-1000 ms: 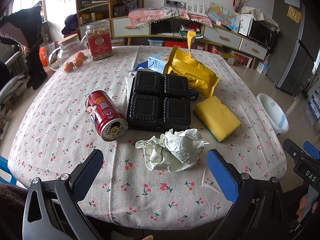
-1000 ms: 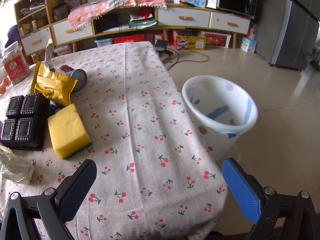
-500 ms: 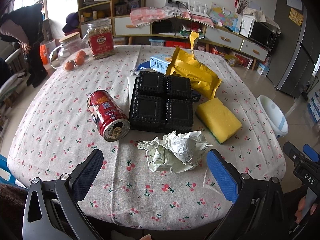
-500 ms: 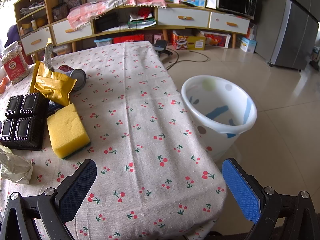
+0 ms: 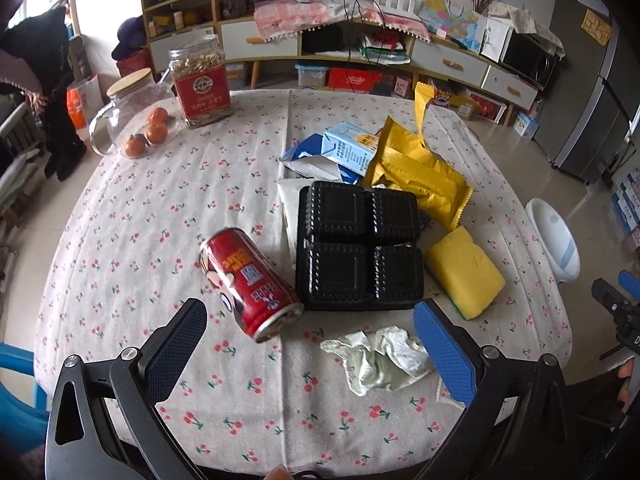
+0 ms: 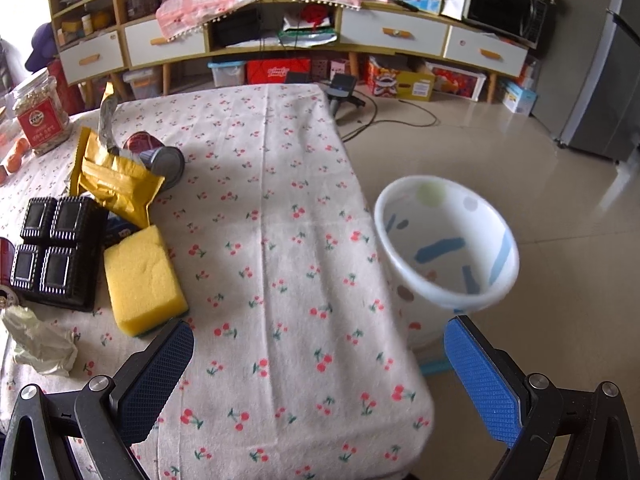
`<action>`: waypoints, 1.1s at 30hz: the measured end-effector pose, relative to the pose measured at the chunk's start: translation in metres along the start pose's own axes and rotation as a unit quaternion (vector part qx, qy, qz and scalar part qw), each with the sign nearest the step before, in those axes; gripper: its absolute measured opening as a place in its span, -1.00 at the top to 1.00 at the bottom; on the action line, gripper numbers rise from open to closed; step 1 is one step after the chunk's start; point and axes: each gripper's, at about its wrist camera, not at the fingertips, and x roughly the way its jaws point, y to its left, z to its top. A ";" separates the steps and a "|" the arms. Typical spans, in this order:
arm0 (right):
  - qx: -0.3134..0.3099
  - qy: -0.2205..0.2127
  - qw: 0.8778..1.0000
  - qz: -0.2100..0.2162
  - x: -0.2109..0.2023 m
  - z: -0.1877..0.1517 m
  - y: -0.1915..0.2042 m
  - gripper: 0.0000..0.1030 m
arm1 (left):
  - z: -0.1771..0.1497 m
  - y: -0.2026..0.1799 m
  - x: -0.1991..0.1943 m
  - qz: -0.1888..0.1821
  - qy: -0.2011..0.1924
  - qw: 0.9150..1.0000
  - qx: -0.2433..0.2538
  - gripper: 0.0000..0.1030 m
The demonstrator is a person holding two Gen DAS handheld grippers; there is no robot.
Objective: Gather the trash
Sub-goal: 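Grasp the yellow sponge with the right tool while the left tool grasps the red can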
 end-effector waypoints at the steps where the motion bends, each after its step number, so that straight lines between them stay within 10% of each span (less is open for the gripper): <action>1: -0.004 0.003 1.000 0.006 0.000 0.005 0.003 -1.00 | 0.007 0.001 0.003 0.004 0.007 1.000 0.007 -1.00; 9: -0.085 0.065 0.991 0.081 0.035 0.043 0.045 -1.00 | 0.044 0.018 0.035 -0.007 0.063 0.998 0.017 -1.00; 16: -0.128 0.143 0.969 0.155 0.089 0.033 0.096 -0.98 | 0.044 0.042 0.064 -0.089 0.104 0.989 -0.050 -0.85; 24: -0.103 0.205 0.958 0.173 0.133 0.025 0.112 -0.54 | 0.051 0.056 0.062 -0.106 0.093 0.986 -0.085 -0.84; 26: -0.085 0.221 0.950 0.204 0.137 0.025 0.108 -0.15 | 0.050 0.062 0.065 -0.102 0.098 0.985 -0.095 -0.84; 33: -0.098 0.202 0.954 0.200 0.128 0.027 0.113 -0.03 | 0.044 0.069 0.068 -0.098 0.106 0.984 -0.107 -0.70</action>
